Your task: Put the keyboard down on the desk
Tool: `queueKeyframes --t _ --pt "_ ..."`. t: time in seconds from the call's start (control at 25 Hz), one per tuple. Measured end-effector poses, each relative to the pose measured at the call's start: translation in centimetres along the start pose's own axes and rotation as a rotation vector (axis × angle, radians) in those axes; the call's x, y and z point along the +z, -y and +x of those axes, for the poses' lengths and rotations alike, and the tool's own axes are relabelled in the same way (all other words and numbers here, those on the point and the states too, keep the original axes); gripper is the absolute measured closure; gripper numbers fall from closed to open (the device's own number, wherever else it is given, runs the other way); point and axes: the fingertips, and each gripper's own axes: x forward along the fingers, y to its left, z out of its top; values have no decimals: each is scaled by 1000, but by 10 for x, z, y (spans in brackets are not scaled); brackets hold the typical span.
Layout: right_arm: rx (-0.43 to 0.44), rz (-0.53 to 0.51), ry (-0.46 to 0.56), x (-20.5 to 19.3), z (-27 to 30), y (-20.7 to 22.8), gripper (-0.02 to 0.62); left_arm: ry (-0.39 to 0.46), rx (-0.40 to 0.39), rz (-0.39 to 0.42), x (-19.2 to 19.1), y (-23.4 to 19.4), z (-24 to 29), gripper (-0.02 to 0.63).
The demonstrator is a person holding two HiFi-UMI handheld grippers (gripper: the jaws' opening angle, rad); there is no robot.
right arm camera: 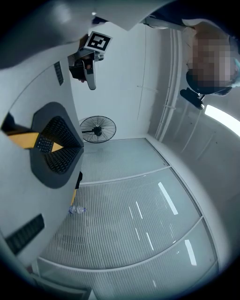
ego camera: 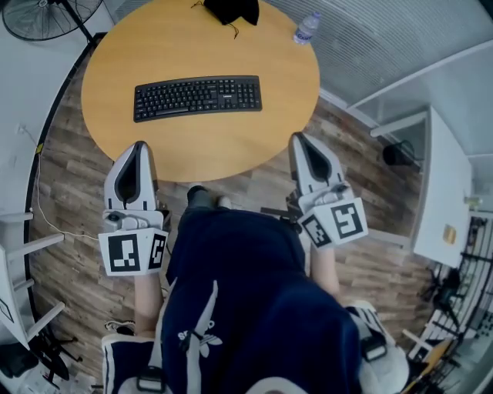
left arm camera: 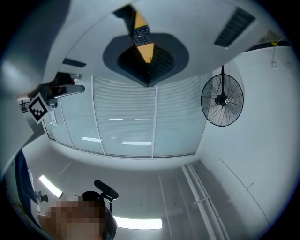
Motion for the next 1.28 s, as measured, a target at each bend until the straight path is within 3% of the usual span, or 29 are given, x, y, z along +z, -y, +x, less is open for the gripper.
queueKeyframes --t 0.72,1.28 --pt "33 -26 -4 1 -4 -5 592 0 -43 19 6 20 9 604" --pt "41 -33 -10 0 -4 -9 592 -50 -85 13 -2 27 9 603"
